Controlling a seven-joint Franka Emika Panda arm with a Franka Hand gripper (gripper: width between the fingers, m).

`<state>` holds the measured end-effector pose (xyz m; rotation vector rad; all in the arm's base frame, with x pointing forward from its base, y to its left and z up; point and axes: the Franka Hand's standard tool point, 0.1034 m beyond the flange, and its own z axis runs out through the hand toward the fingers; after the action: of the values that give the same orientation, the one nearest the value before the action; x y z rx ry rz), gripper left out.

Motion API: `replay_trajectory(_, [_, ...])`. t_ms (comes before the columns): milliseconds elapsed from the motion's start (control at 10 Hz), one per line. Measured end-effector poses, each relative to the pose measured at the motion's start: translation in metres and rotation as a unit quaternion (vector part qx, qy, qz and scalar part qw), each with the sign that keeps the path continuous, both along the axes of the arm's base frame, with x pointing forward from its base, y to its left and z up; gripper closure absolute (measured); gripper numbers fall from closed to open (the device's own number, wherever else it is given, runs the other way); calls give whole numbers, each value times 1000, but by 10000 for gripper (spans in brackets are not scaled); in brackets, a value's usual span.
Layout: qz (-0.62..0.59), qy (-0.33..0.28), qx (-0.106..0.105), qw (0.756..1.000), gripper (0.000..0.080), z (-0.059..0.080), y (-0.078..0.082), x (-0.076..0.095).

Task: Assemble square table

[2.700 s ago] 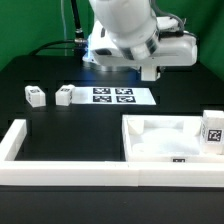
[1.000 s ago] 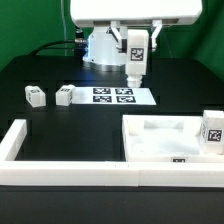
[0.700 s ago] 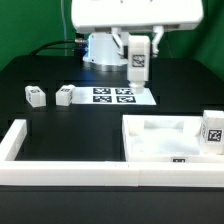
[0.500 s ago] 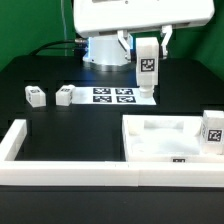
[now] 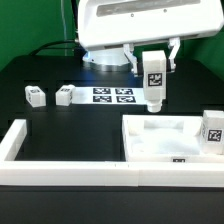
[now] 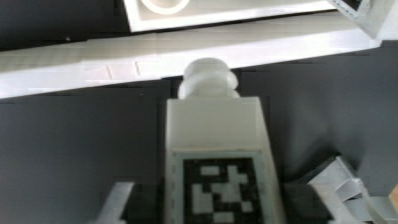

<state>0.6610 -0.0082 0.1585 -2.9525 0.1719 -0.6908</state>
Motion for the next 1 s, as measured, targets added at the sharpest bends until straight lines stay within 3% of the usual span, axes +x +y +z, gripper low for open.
replay_trajectory(100, [3,-44,-45,998,512,-5,-14,-6])
replay_trajectory(200, [4,-49,-58,997,512,-17,-15,-14])
replay_trajectory(400, [0,-54,-66,996,512,-24,-19,-16])
replay_trajectory(600, [-6,-48,-58,997,512,-37,-10,-20])
replay_trajectory(1000, [-7,-38,-55,998,512,-57,-7,-20])
